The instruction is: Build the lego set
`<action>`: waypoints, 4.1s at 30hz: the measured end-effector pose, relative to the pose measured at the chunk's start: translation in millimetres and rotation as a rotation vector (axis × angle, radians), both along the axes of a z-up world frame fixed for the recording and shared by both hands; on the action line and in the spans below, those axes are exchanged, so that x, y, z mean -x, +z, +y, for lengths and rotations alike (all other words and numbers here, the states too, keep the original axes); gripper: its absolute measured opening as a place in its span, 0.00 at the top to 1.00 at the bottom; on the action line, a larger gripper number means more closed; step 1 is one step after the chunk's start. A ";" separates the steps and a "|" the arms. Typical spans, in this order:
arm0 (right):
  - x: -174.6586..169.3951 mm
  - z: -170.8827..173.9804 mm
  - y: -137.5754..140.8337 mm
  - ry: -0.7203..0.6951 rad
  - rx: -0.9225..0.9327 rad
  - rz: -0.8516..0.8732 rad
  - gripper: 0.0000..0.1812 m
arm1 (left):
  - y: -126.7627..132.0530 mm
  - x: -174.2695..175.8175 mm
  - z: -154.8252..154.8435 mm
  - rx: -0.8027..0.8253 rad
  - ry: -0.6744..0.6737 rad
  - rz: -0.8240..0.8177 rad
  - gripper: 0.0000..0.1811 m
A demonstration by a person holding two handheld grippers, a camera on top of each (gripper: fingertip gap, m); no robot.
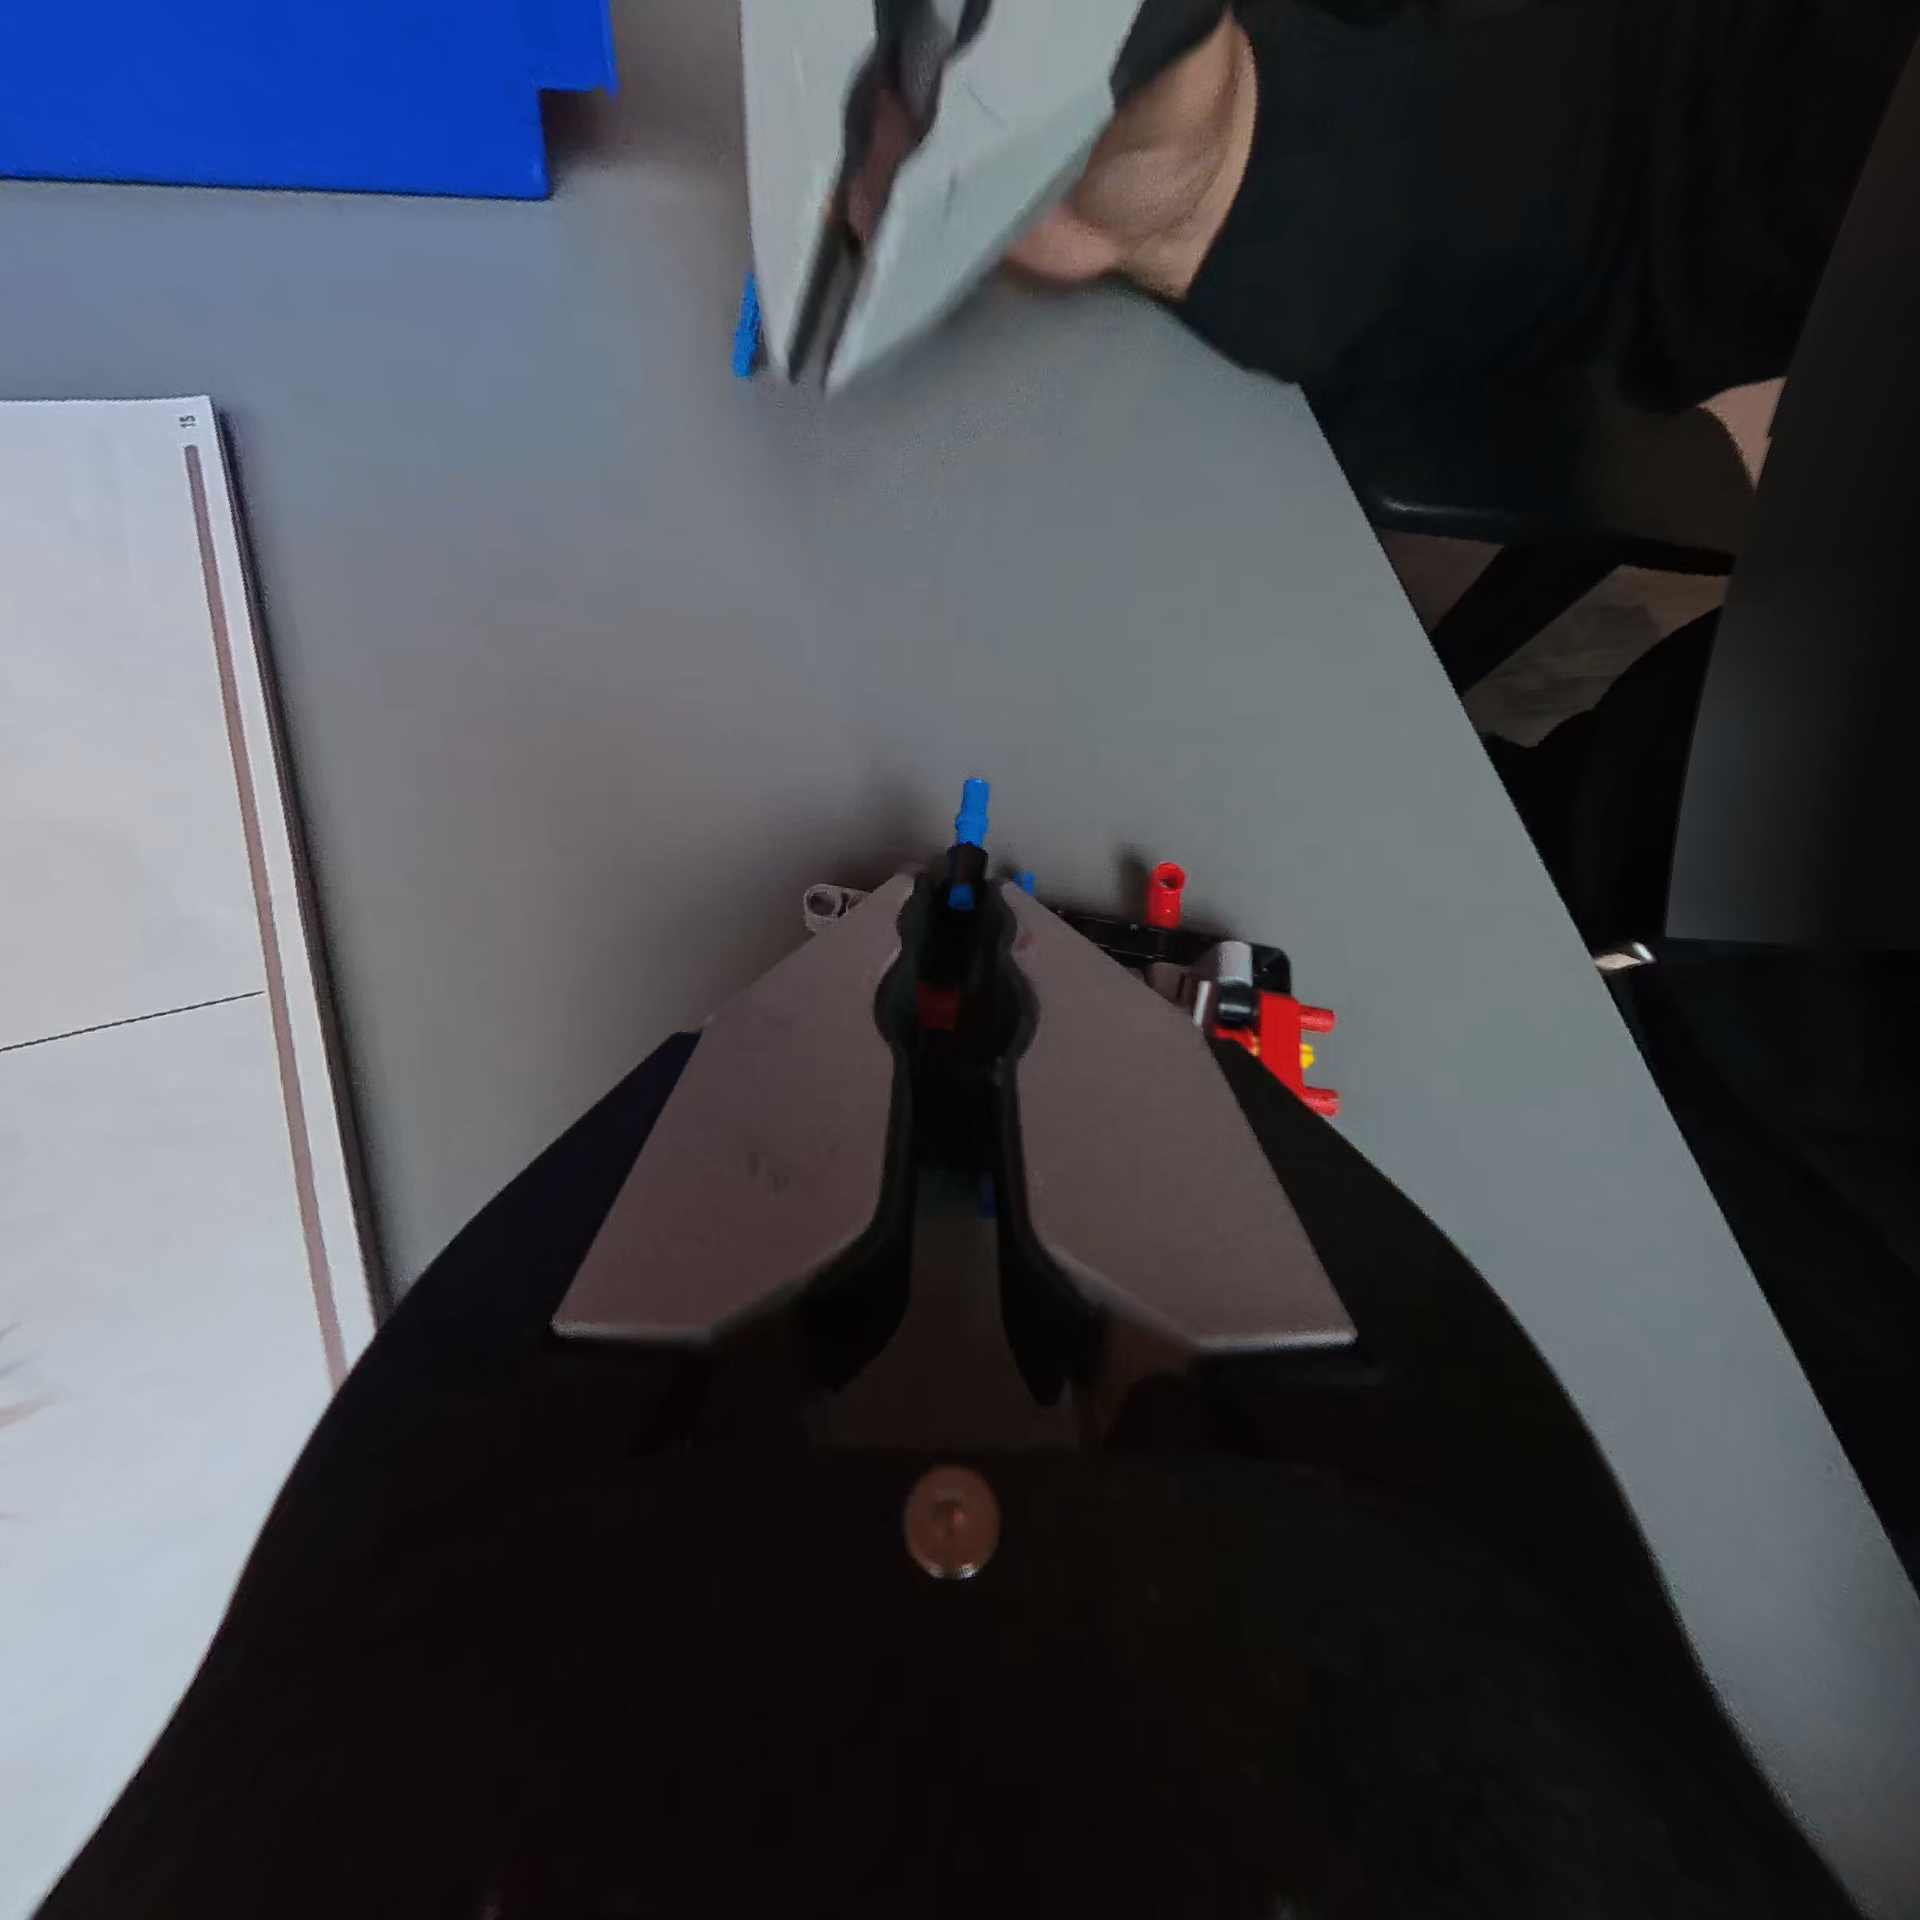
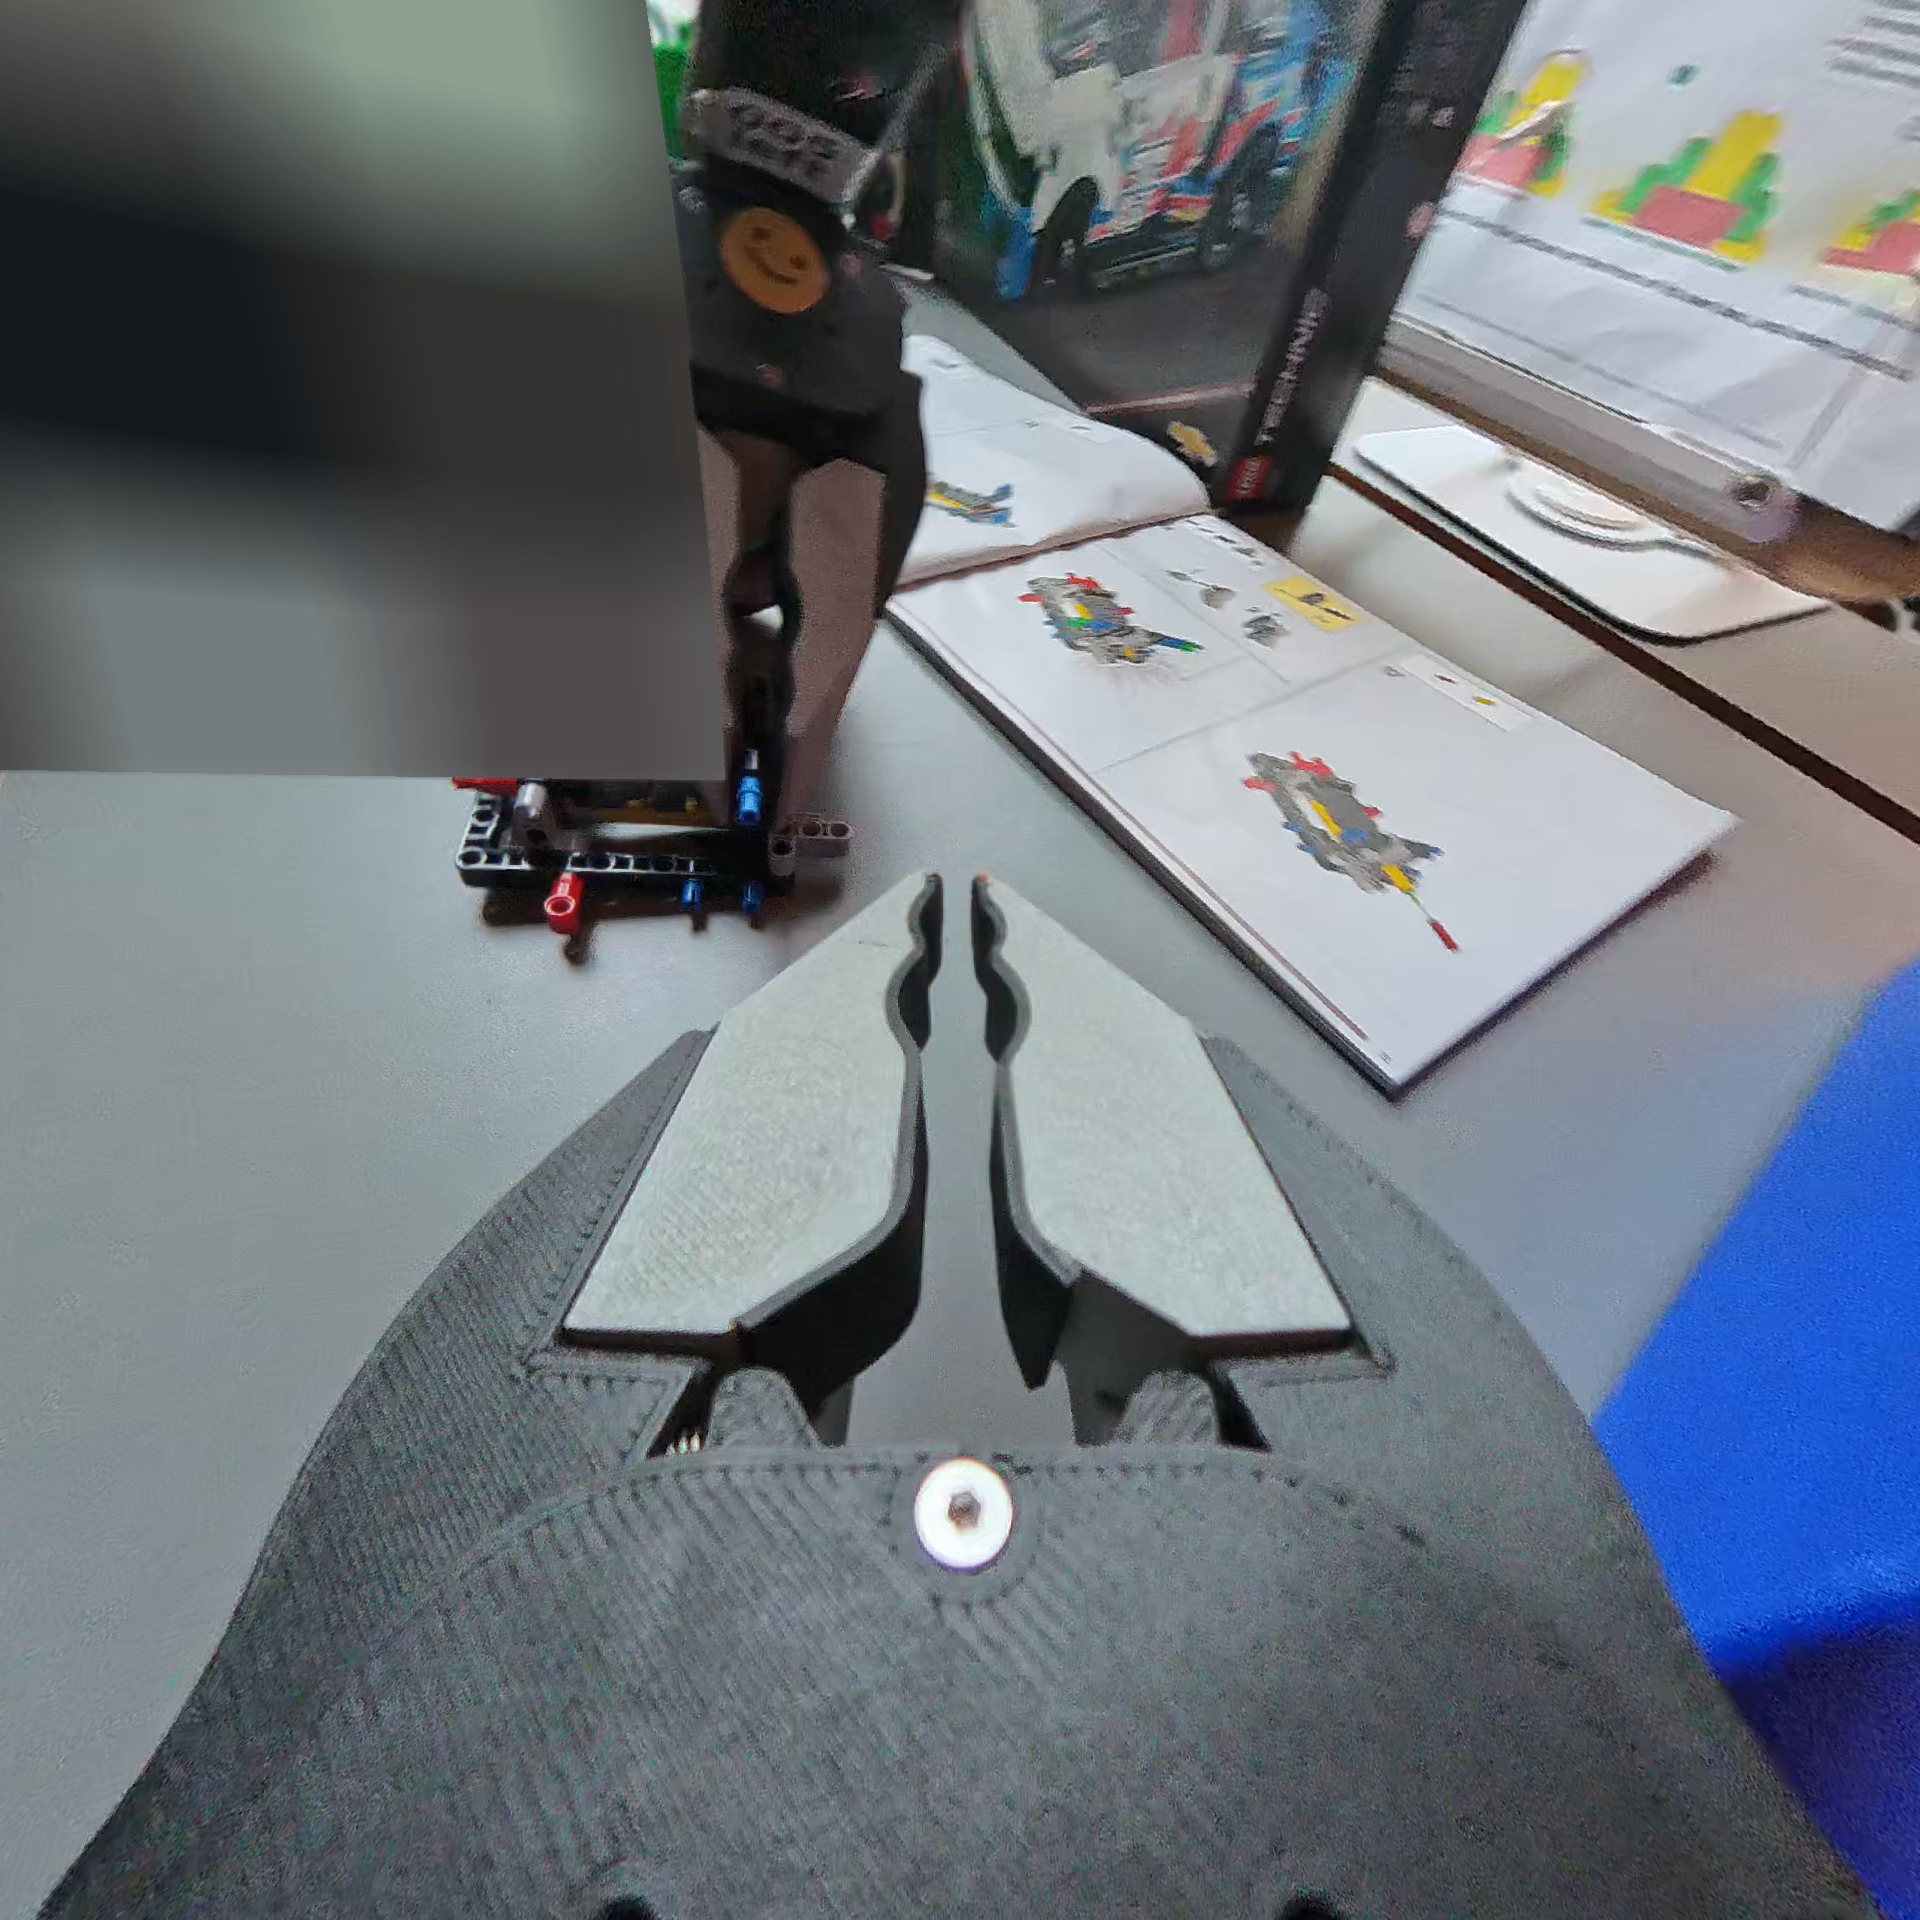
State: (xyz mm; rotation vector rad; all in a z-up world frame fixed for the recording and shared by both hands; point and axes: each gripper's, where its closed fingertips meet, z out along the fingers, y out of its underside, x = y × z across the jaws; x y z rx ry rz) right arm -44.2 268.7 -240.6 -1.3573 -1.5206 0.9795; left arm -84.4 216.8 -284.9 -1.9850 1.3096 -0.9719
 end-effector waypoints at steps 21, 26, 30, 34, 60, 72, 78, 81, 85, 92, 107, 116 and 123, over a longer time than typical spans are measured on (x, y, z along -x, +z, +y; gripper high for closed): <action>-116.9 73.1 -62.9 -0.407 0.008 -0.404 0.88 | 0.2 14.5 -7.0 -0.111 0.066 0.152 0.89; -112.7 82.3 -68.8 -0.438 0.021 -0.421 0.99 | 1.8 19.1 -6.7 -0.102 0.081 0.139 0.86; -103.7 64.8 -68.7 -0.398 0.051 -0.417 1.00 | 7.1 23.8 -6.3 -0.086 0.103 0.115 0.82; -75.7 19.2 -59.3 -0.277 0.141 -0.354 1.00 | 20.0 33.3 -1.9 -0.129 0.152 0.122 0.78; 25.5 -91.2 -19.9 0.162 0.721 -0.220 1.00 | 15.5 -15.3 -25.6 -0.820 -0.057 0.509 0.98; 18.7 -69.3 6.7 0.107 0.292 0.004 0.99 | 24.0 -7.7 -12.4 -0.586 0.145 0.306 0.99; 15.6 -66.7 33.5 0.030 0.111 0.096 0.97 | 47.9 -12.0 -7.0 -0.819 0.187 0.296 0.99; 17.3 -69.6 28.7 0.010 -0.046 0.050 0.98 | 50.6 -15.9 -9.3 -0.841 0.180 0.280 0.99; 19.4 -71.9 23.3 -0.011 -0.173 0.007 0.99 | 50.8 -14.8 -8.7 -0.826 0.186 0.270 0.99; 20.2 -70.0 24.2 -0.045 -0.279 -0.011 1.00 | 54.9 -14.9 -9.6 -0.825 0.194 0.250 0.99; 20.1 -72.4 24.8 -0.030 -0.326 -0.010 1.00 | 54.7 -15.7 -11.5 -0.834 0.185 0.253 0.99; 21.0 -73.6 21.6 -0.029 -0.353 -0.034 1.00 | 50.6 -14.7 -11.6 -0.834 0.184 0.278 0.99; 23.1 -77.3 21.6 -0.015 -0.346 -0.033 1.00 | 44.4 -15.5 -12.5 -0.835 0.166 0.302 0.99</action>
